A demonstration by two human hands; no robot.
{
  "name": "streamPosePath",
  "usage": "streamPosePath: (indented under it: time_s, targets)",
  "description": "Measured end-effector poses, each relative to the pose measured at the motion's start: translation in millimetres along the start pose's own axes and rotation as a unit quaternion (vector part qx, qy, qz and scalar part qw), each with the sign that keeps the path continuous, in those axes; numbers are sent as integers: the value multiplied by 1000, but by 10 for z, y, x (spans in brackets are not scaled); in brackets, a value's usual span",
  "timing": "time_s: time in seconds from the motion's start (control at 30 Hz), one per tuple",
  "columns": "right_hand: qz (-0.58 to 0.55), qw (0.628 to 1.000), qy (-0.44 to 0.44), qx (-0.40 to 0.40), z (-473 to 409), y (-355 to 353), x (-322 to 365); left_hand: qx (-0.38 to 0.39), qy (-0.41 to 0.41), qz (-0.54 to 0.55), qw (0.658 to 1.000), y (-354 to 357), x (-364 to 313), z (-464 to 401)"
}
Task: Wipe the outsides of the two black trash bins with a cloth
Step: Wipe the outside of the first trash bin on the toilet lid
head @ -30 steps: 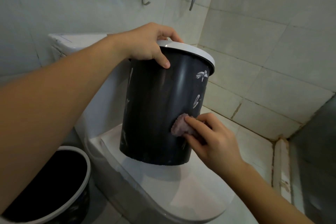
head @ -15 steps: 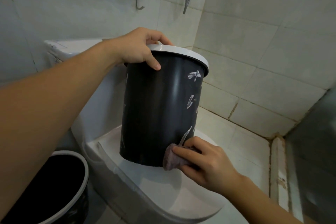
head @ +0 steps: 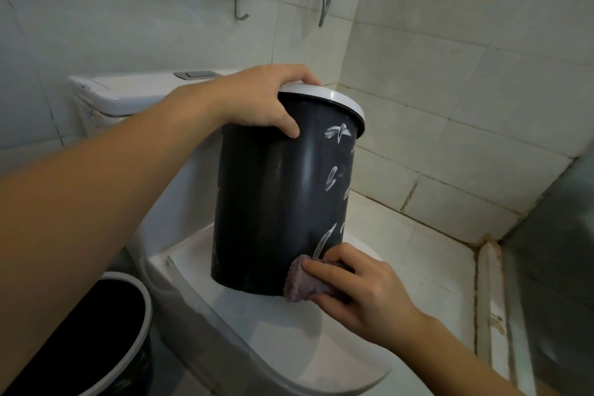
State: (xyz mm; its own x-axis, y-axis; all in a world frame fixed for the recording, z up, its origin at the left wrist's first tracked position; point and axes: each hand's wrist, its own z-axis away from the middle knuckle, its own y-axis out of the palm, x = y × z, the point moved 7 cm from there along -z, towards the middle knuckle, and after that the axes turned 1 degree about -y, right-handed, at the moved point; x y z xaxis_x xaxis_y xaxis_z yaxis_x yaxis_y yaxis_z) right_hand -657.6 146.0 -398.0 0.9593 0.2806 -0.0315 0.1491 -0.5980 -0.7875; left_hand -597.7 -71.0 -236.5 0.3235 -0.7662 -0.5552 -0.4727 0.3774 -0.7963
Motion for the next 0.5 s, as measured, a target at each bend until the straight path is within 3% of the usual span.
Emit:
streamPosePath:
  time_s: [0.23,0.5]
  targets:
    - [-2,1000,13,1,16,21,-69,-19,15,-34,999,21,-40,-77]
    - [23,1000,-9,5,-8,6,-12,-20,23,22,999,-3,13,-28]
